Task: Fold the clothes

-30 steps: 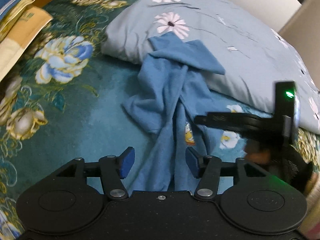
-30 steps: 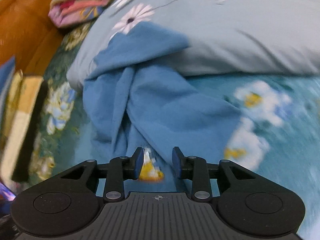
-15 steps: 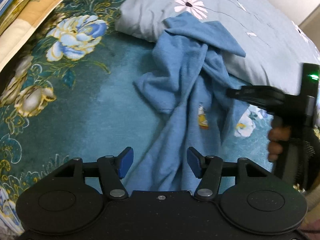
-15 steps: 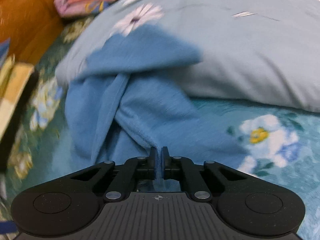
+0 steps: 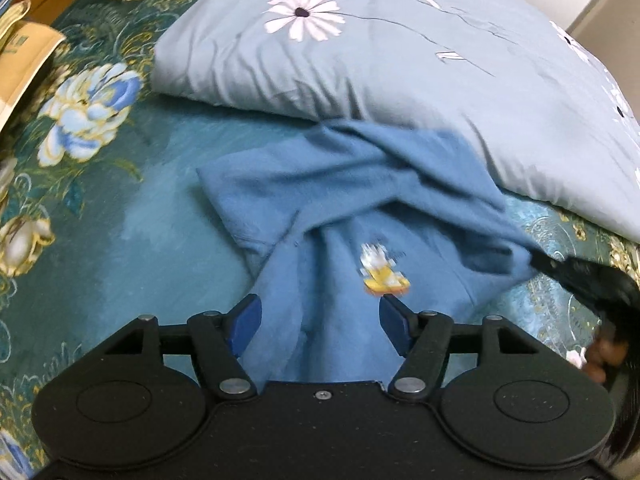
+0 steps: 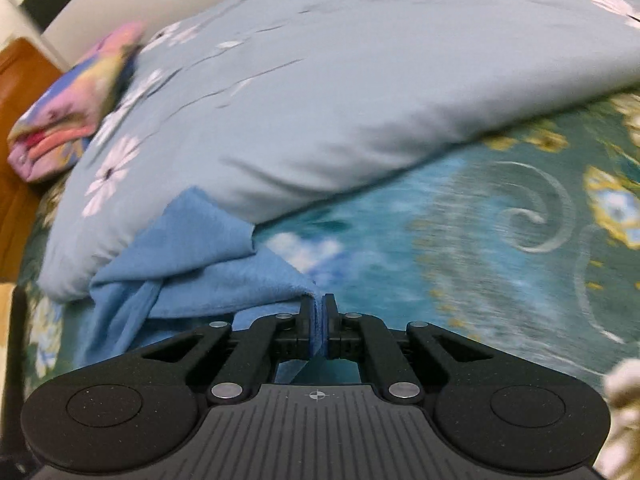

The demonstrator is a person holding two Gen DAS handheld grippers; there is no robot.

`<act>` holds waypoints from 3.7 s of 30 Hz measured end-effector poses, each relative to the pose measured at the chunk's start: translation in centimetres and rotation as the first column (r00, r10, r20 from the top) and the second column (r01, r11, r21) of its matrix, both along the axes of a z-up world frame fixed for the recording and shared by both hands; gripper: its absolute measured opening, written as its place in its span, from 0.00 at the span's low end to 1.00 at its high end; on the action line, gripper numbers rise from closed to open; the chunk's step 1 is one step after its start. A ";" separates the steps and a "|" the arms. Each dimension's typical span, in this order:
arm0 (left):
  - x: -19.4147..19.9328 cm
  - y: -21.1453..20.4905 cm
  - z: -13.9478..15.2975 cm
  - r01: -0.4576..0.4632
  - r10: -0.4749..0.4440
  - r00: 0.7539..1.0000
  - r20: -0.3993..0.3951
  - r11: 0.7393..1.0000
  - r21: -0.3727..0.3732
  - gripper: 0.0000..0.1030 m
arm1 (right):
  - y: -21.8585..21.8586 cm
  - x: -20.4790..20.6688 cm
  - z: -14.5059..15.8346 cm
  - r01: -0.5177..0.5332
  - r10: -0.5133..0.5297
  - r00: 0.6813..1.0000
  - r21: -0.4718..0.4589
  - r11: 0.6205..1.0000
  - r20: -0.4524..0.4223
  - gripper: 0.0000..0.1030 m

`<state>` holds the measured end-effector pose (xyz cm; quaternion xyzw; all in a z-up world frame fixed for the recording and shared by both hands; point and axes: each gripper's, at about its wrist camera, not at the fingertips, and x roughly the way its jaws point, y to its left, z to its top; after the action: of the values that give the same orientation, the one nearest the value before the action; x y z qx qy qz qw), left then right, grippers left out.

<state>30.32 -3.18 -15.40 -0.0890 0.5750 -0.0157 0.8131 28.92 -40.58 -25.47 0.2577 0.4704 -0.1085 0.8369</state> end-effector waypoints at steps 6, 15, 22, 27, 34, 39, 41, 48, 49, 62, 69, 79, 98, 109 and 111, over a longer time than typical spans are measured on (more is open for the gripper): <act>2.1 -2.8 -1.2 0.118 -0.119 0.993 0.020 0.992 0.036 0.62 | -2.9 -3.1 -0.4 0.139 -0.140 0.990 -0.050 0.989 -0.013 0.02; 5.8 -10.9 -6.1 0.473 -0.487 0.873 0.026 0.859 0.198 0.62 | -3.9 -5.3 -0.6 0.222 -0.226 0.974 -0.092 0.971 -0.031 0.03; 5.9 -15.9 -9.4 0.643 -0.685 0.729 -0.002 0.684 0.346 0.62 | -3.4 -6.0 -0.3 0.209 -0.212 0.977 -0.088 0.974 -0.020 0.06; 6.4 -17.3 -11.0 0.674 -0.744 0.668 0.003 0.607 0.421 0.56 | -3.6 -7.2 -0.1 0.237 -0.239 0.971 -0.074 0.969 -0.022 0.12; 7.8 -15.9 -9.6 0.627 -0.713 0.695 0.091 0.663 0.409 0.03 | -3.5 -7.5 -0.3 0.259 -0.261 0.965 -0.049 0.965 -0.037 0.14; 8.3 -9.9 -5.1 0.457 -0.521 0.819 0.238 0.845 0.278 0.03 | -3.0 -6.9 0.1 0.253 -0.254 0.967 -0.047 0.966 -0.026 0.15; 8.1 -6.6 -3.4 0.382 -0.437 0.856 0.276 0.895 0.231 0.03 | -2.7 -6.6 0.3 0.248 -0.250 0.968 -0.046 0.968 -0.024 0.15; 5.4 5.4 -0.3 0.064 -0.115 0.927 0.357 0.986 0.151 0.03 | -0.4 -5.4 0.4 0.211 -0.212 0.977 -0.041 0.977 -0.023 0.17; 4.8 7.0 -0.4 0.021 -0.072 0.934 0.349 0.989 0.148 0.03 | 0.0 -5.2 0.4 0.204 -0.205 0.978 -0.040 0.978 -0.024 0.17; 1.0 15.8 -7.2 -0.305 0.305 0.948 0.088 0.952 -0.008 0.05 | 7.5 1.5 -0.6 -0.157 0.150 0.987 -0.144 0.977 -0.057 0.34; -0.1 16.5 -6.3 -0.267 0.270 0.962 0.036 0.961 -0.078 0.37 | 11.8 5.5 -2.5 -0.418 0.389 0.909 -0.301 0.857 -0.152 0.47; -2.3 16.8 -5.4 -0.285 0.288 0.958 0.007 0.952 -0.108 0.46 | 13.1 6.8 -5.0 -0.466 0.409 0.884 -0.348 0.813 -0.228 0.47; -1.1 13.0 -4.8 -0.280 0.283 0.959 0.001 0.950 -0.136 0.52 | 0.2 1.3 1.8 -0.052 0.060 0.998 -0.295 0.954 0.017 0.02; -0.2 11.0 -4.7 -0.285 0.287 0.958 0.004 0.952 -0.110 0.54 | -11.9 -3.5 1.7 0.149 -0.177 0.984 -0.392 0.908 -0.035 0.01; -0.1 10.5 -4.7 -0.285 0.287 0.958 0.003 0.953 -0.105 0.54 | -12.6 -3.8 1.2 0.159 -0.182 0.983 -0.337 0.928 -0.036 0.01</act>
<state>30.27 7.31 -20.14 -0.2132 0.5472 0.0714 0.8062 25.13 -53.16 -24.25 0.1488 0.4489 -0.2672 0.8396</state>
